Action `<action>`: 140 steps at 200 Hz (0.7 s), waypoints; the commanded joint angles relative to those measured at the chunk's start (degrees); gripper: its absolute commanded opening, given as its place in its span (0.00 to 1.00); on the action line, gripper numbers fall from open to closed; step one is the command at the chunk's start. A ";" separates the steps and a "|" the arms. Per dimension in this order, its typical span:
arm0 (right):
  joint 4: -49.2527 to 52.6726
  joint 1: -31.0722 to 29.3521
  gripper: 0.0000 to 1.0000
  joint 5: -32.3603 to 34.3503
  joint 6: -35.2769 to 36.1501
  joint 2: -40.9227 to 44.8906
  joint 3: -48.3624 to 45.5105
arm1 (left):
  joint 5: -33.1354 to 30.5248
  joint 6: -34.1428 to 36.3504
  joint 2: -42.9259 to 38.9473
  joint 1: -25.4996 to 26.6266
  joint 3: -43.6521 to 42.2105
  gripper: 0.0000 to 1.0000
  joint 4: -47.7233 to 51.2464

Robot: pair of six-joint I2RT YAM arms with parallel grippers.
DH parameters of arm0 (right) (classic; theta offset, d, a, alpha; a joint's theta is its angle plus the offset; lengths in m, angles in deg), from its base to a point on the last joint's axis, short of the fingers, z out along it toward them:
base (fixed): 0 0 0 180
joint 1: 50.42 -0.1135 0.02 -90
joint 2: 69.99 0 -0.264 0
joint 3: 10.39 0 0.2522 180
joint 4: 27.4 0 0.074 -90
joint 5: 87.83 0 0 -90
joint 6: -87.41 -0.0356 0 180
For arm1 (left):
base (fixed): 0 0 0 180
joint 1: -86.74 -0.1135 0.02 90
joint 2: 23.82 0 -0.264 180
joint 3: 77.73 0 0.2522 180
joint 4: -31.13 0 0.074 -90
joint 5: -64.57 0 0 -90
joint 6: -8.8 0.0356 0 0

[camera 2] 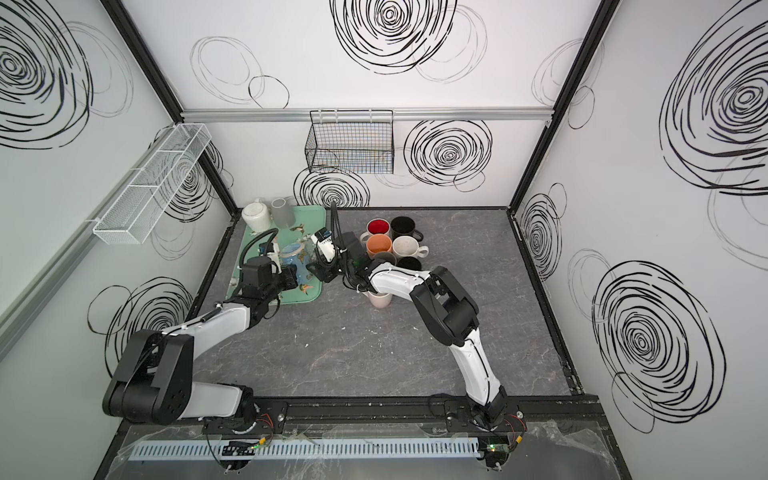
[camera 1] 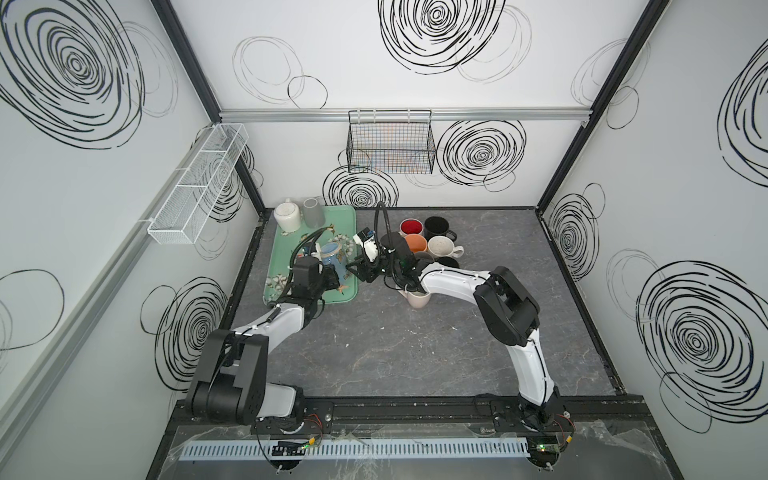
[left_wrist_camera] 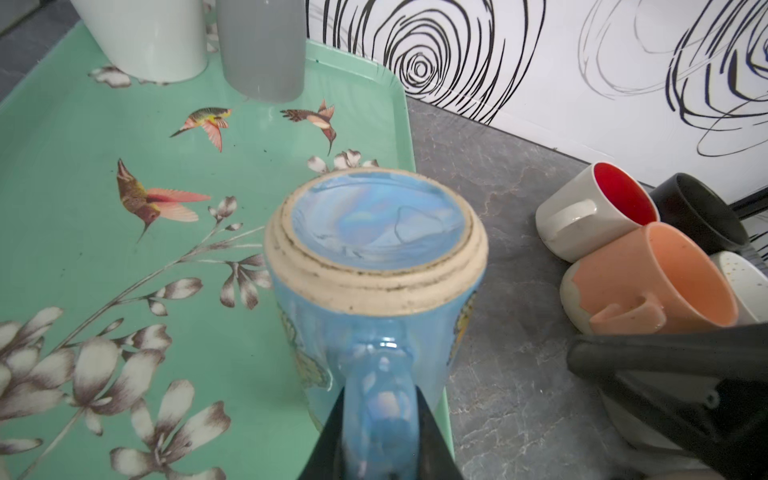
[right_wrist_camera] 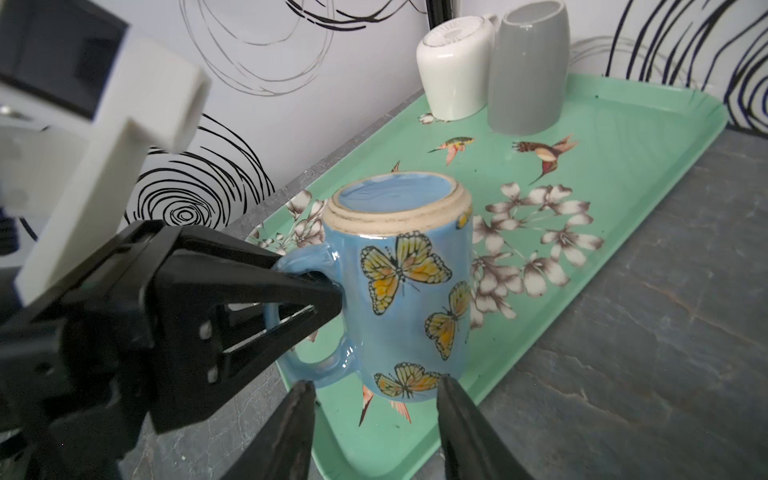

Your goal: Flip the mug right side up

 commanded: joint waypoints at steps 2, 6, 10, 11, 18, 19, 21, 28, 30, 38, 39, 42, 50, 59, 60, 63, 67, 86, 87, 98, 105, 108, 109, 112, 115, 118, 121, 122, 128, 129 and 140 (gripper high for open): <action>1.53 0.29 0.50 -0.17 -6.74 3.00 -1.19 | -8.78 3.16 -0.93 3.00 -0.88 0.00 -13.72; 1.53 0.28 0.50 -0.11 -7.28 3.00 -1.32 | -9.50 3.18 -0.80 3.53 -1.16 0.00 -14.02; 1.57 0.29 0.50 -0.20 -7.80 2.89 -1.41 | -10.18 3.02 -0.65 3.94 -1.55 0.00 -14.29; 1.59 0.33 0.50 -0.18 -7.93 2.84 -1.39 | -10.31 3.01 -0.67 4.03 -1.66 0.00 -14.42; 1.85 0.29 0.50 -0.52 -8.57 2.77 -1.46 | -11.08 2.54 -0.47 4.44 -2.27 0.00 -15.07; 1.91 0.29 0.50 -0.56 -8.72 2.74 -1.46 | -11.15 2.46 -0.49 4.45 -2.37 0.00 -15.11; 2.04 0.29 0.50 -0.63 -8.91 2.71 -1.42 | -11.36 2.25 -0.51 4.51 -2.51 0.00 -15.26; 2.76 0.29 0.50 -0.81 -9.57 2.57 -1.34 | -11.42 1.43 -0.49 4.56 -3.00 0.00 -15.75; 2.82 0.33 0.50 -0.83 -9.85 2.60 -1.34 | -11.40 1.25 -0.50 4.53 -3.17 0.00 -15.88; 3.14 0.29 0.50 -0.95 -10.96 2.67 -1.53 | -11.44 0.22 -0.65 4.51 -3.50 0.00 -15.95; 3.17 0.29 0.50 -0.99 -11.05 2.73 -1.62 | -11.42 0.12 -0.71 4.49 -3.51 0.00 -15.91; 3.15 0.29 0.50 -1.06 -11.47 2.80 -1.81 | -11.40 -0.45 -0.90 4.47 -3.52 0.00 -15.79; 2.96 0.33 0.50 -1.09 -12.81 3.03 -2.42 | -11.44 -1.77 -1.47 4.41 -3.64 0.00 -15.60; 2.76 0.52 0.50 -1.21 -14.91 3.54 -2.95 | -11.48 -3.41 -2.42 4.38 -4.13 0.00 -16.21; 2.76 0.54 0.50 -1.21 -15.22 3.60 -3.04 | -11.48 -3.55 -2.52 4.38 -4.23 0.00 -16.30; 2.49 0.59 0.50 -1.24 -15.96 3.80 -3.17 | -11.48 -3.66 -2.86 4.38 -4.45 0.00 -16.71; 2.11 0.64 0.50 -1.28 -16.97 4.08 -3.45 | -11.48 -5.48 -3.31 4.39 -4.84 0.00 -17.35; 0.14 0.82 0.50 -1.15 -21.11 5.40 -4.00 | -11.69 -10.85 -5.38 4.36 -7.04 0.00 -22.39; 0.09 0.82 0.50 -1.09 -21.27 5.45 -3.96 | -11.72 -11.13 -5.45 4.37 -7.17 0.00 -22.73; -0.31 0.82 0.50 -1.27 -23.18 5.92 -3.76 | -12.78 -13.21 -6.38 4.78 -8.18 0.00 -25.84; -1.14 0.97 0.50 -1.92 -24.78 5.99 -3.86 | -13.78 -13.44 -6.84 5.28 -8.80 0.00 -27.77; -1.71 1.07 0.50 -2.26 -25.64 6.10 -3.91 | -14.31 -13.39 -7.04 5.57 -8.99 0.00 -28.45; -1.94 1.12 0.50 -2.44 -25.91 6.07 -4.01 | -14.57 -13.37 -7.11 5.68 -9.02 0.00 -28.61; -2.58 1.16 0.50 -2.91 -26.77 6.07 -4.12 | -15.04 -13.28 -7.29 5.95 -9.10 0.00 -29.01; -3.27 1.29 0.50 -3.38 -27.60 6.05 -4.32 | -15.43 -13.26 -7.48 6.15 -9.21 0.00 -29.35; -3.85 1.38 0.50 -3.92 -28.53 5.98 -4.40 | -15.89 -13.38 -7.60 6.34 -9.30 0.00 -29.72; -4.44 1.49 0.50 -4.32 -29.39 6.02 -4.54 | -16.22 -13.57 -7.70 6.46 -9.44 0.00 -30.25; -4.58 1.51 0.50 -4.44 -29.63 5.99 -4.54 | -16.36 -13.63 -7.75 6.43 -9.56 0.00 -30.48; -5.40 1.61 0.50 -5.10 -31.16 5.93 -4.77 | -16.93 -14.18 -7.95 6.53 -10.11 0.00 -31.82; -5.50 1.65 0.50 -5.18 -31.39 5.94 -4.83 | -17.02 -14.29 -7.97 6.55 -10.20 0.00 -32.06; -6.64 1.69 0.50 -5.92 -33.72 5.91 -5.14 | -18.22 -15.95 -8.40 6.66 -11.48 0.00 -34.95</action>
